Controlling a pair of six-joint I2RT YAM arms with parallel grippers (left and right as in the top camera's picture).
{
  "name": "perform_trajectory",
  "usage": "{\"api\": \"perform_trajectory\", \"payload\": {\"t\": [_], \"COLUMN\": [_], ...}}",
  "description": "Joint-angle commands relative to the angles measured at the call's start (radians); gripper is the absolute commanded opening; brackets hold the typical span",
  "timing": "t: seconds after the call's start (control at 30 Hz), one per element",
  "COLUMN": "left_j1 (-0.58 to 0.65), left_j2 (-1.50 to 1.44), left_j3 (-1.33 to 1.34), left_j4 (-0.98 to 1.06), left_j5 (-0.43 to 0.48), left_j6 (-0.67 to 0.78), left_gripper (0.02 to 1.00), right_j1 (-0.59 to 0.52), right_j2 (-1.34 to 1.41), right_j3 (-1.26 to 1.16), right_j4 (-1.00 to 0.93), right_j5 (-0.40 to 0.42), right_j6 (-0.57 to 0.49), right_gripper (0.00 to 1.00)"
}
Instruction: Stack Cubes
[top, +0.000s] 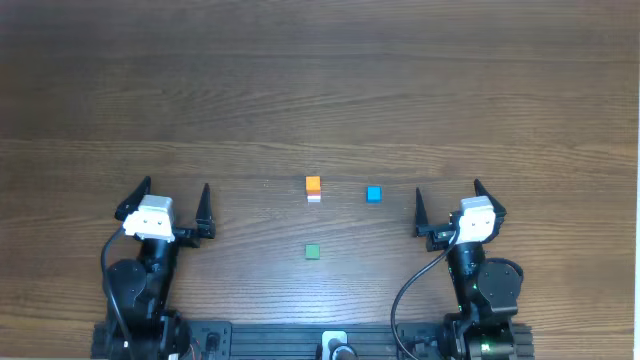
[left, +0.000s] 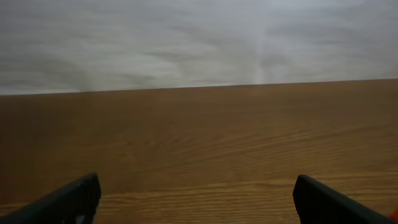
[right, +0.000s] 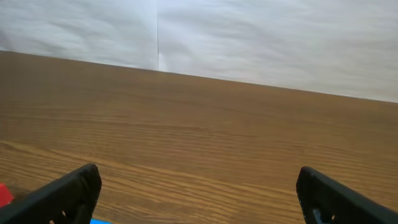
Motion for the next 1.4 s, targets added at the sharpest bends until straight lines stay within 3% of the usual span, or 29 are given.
{"api": "perform_trajectory", "payload": {"t": [0.03, 0.1, 0.17, 0.2, 0.37, 0.5, 0.63, 0.73, 0.87, 0.93, 1.0, 1.13, 1.4], "left_j1": [0.007, 0.007, 0.007, 0.007, 0.007, 0.007, 0.007, 0.007, 0.007, 0.007, 0.007, 0.007, 0.007], "left_j2": [-0.012, -0.012, -0.012, -0.012, -0.012, -0.012, -0.012, -0.012, -0.012, -0.012, -0.012, -0.012, -0.012], "left_j3": [-0.005, -0.005, -0.005, -0.005, -0.005, -0.005, -0.005, -0.005, -0.005, -0.005, -0.005, -0.005, -0.005], "left_j4": [-0.002, -0.002, -0.002, -0.002, -0.002, -0.002, -0.002, -0.002, -0.002, -0.002, -0.002, -0.002, -0.002], "left_j5": [0.003, 0.003, 0.003, 0.003, 0.003, 0.003, 0.003, 0.003, 0.003, 0.003, 0.003, 0.003, 0.003], "left_j6": [0.018, 0.018, 0.018, 0.018, 0.018, 0.018, 0.018, 0.018, 0.018, 0.018, 0.018, 0.018, 0.018], "left_gripper": [1.0, 1.0, 0.998, 1.0, 0.998, 1.0, 1.0, 1.0, 1.0, 1.0, 1.0, 1.0, 1.0], "right_j1": [-0.006, -0.006, -0.005, -0.005, -0.006, -0.005, 0.034, 0.128, 0.275, 0.431, 0.499, 0.753, 0.982], "right_j2": [-0.006, -0.006, -0.006, -0.006, 0.042, 0.193, 0.425, 0.623, 0.807, 0.94, 0.989, 1.17, 1.348], "right_j3": [-0.008, -0.008, -0.008, -0.008, 0.025, 0.14, 0.347, 0.537, 0.721, 0.821, 0.845, 0.91, 0.942], "right_j4": [0.059, 0.121, 0.159, 0.174, 0.185, 0.121, -0.043, -0.206, -0.407, -0.526, -0.556, -0.66, -0.711], "right_j5": [-0.04, -0.061, -0.097, -0.132, -0.274, -0.341, -0.396, -0.396, -0.344, -0.23, -0.166, 0.071, 0.207], "right_j6": [0.084, 0.328, 0.468, 0.486, 0.504, 0.504, 0.46, 0.448, 0.456, 0.505, 0.543, 0.72, 0.936], "right_gripper": [0.993, 0.993, 0.993, 0.991, 0.991, 0.993, 0.991, 0.993, 0.993, 0.991, 0.991, 0.993, 0.991]}}
